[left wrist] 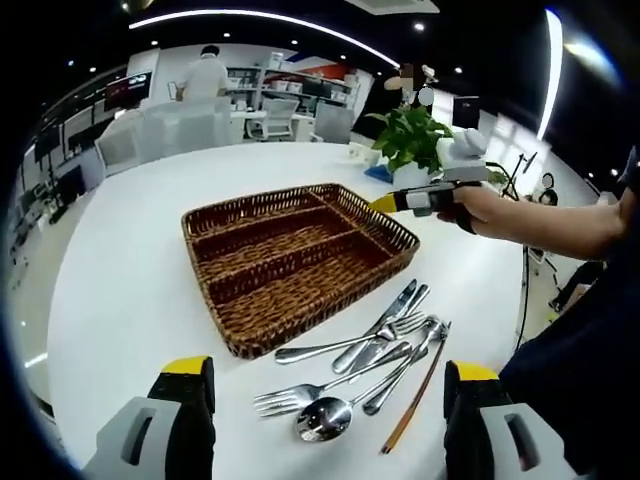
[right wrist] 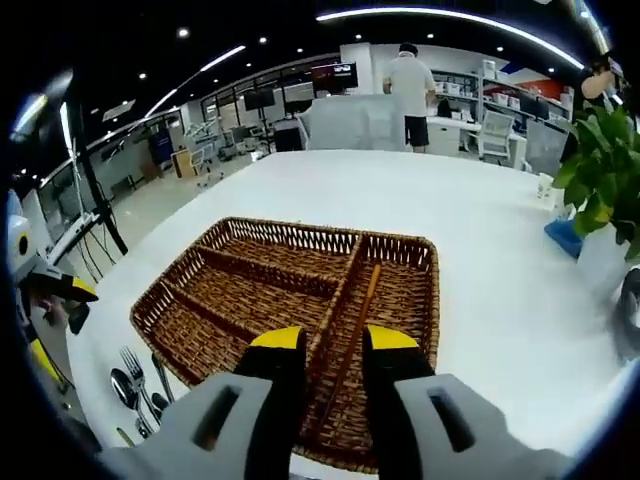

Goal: Arrange the knives, forks, and spoons in their matching storage slots by inserting each utensil handle-first until every utensil is classified and aligned in the correct compartment

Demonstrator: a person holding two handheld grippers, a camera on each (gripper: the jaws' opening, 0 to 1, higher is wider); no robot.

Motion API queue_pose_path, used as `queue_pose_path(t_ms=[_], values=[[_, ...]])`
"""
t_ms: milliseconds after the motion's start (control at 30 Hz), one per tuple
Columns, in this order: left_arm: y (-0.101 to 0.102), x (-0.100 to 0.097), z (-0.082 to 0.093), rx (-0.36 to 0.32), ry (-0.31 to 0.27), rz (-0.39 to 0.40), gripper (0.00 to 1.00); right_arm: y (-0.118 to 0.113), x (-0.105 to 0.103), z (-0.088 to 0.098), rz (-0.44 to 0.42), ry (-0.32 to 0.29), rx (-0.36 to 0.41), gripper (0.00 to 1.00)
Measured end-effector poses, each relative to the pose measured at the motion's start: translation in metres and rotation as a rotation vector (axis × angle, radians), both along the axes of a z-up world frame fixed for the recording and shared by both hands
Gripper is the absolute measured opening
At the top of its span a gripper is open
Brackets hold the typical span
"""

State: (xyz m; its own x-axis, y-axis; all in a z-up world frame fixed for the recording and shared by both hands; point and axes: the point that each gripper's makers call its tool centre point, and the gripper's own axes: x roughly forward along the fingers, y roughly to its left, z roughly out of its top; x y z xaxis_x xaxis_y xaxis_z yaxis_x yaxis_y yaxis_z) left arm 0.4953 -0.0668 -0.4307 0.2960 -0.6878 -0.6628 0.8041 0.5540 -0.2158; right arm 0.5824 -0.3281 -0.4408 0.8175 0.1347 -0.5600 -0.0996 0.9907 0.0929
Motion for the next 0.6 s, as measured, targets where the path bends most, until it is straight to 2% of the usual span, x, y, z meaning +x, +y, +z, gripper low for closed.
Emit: queue_pose_path(t_ms=[600], values=[[-0.006,-0.011,0.001,0.005,-0.012,-0.02,1.0,0.017,-0.035,0.013,0.081,-0.029,-0.032,0.32]])
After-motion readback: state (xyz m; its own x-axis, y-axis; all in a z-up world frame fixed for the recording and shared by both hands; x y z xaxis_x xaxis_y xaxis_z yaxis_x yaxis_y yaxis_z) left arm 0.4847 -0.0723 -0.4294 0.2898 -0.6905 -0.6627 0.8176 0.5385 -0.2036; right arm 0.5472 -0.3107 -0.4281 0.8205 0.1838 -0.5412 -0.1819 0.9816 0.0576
